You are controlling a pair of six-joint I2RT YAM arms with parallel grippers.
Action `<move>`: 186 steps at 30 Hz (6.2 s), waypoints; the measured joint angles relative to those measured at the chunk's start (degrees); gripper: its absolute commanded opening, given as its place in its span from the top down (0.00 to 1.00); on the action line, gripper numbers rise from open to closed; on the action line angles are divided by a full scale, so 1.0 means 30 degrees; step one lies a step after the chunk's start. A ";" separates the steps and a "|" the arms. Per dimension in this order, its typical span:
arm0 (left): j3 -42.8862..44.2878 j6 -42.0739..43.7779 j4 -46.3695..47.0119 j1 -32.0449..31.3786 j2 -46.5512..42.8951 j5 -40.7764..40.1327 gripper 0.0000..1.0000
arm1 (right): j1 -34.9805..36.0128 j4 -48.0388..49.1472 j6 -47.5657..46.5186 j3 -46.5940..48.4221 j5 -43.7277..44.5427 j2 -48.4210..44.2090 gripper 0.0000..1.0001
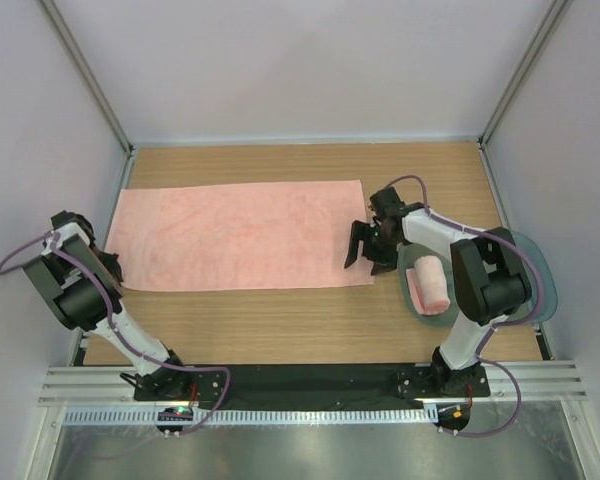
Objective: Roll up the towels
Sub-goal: Fold the towel
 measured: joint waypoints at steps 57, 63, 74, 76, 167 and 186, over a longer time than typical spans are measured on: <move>-0.0073 0.1749 0.0699 -0.4393 -0.4167 0.3847 1.00 | -0.2084 -0.2754 0.0109 -0.0597 0.2739 -0.4014 0.99; -0.0678 0.2229 -0.0940 -0.4277 -0.7439 0.4371 1.00 | -0.2215 -0.3934 -0.0029 0.0146 0.2652 -0.4306 0.99; 0.0743 0.2521 -0.3118 -0.4277 -0.8182 0.4481 1.00 | -0.5034 -0.4430 0.0051 0.4466 0.1552 -0.2120 0.99; 0.1654 0.2514 -0.3322 -0.4277 -0.7555 0.4495 1.00 | -0.5034 -0.4554 0.0146 0.5391 0.1406 -0.1362 0.99; 0.3512 0.2514 -0.1770 -0.7235 -0.2208 0.3373 0.38 | -0.3701 0.1967 0.2208 1.3034 -0.1931 0.7963 0.86; 0.2375 0.3585 -0.1268 -0.7191 0.1566 0.1909 0.41 | -0.6951 0.3832 0.2433 0.6120 -0.2586 0.6317 0.68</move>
